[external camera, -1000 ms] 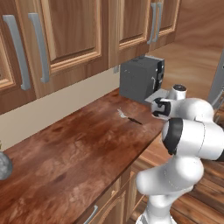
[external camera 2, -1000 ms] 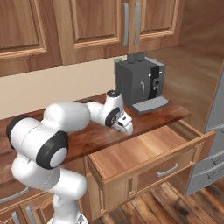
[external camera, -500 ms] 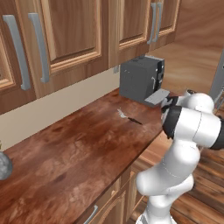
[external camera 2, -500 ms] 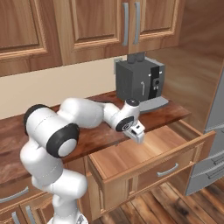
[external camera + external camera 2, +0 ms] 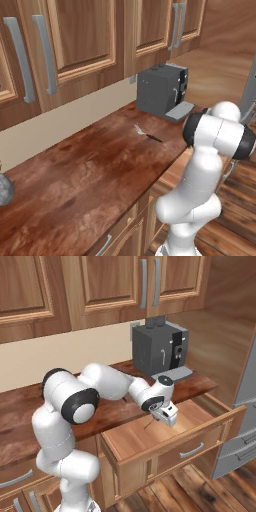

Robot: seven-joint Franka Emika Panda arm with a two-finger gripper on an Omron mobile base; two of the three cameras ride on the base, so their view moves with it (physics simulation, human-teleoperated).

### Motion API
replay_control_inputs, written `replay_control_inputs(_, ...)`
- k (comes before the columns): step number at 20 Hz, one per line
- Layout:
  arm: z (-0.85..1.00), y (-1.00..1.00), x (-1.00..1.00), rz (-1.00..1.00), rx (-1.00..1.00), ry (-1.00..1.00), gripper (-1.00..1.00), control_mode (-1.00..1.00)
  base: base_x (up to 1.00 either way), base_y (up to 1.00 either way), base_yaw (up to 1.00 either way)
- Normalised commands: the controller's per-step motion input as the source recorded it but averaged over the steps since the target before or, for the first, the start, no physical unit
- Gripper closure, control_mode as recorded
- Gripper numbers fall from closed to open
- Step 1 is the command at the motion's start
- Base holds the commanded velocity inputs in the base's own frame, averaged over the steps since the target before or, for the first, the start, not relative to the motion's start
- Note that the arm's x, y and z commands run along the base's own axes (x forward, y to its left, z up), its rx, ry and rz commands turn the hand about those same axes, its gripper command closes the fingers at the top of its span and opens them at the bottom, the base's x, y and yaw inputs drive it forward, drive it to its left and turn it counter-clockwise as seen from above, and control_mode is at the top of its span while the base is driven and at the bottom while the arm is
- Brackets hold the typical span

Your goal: Organize the utensils by type. Pick up the wooden spoons from the counter and place them in the open cabinet. Then pick up the metallic utensils from the counter and place them in the open drawer.

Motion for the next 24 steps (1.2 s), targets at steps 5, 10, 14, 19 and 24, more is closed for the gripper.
replay_control_inputs(5,-0.35,-0.39,0.00,0.00,0.00,0.04,1.00,-1.00,0.00,0.00,0.00)
replay_control_inputs(10,-0.38,-0.26,0.01,0.00,0.00,0.07,1.00,-1.00,0.00,0.00,0.00)
replay_control_inputs(14,-0.32,-0.18,0.06,0.00,0.01,0.02,1.00,-1.00,0.00,0.00,0.00)
replay_control_inputs(19,-0.25,-0.12,0.07,0.00,0.02,0.00,1.00,-1.00,0.00,0.00,0.00)
replay_control_inputs(24,-0.14,0.00,0.17,0.00,0.00,0.00,1.00,-1.00,0.00,0.00,0.00)
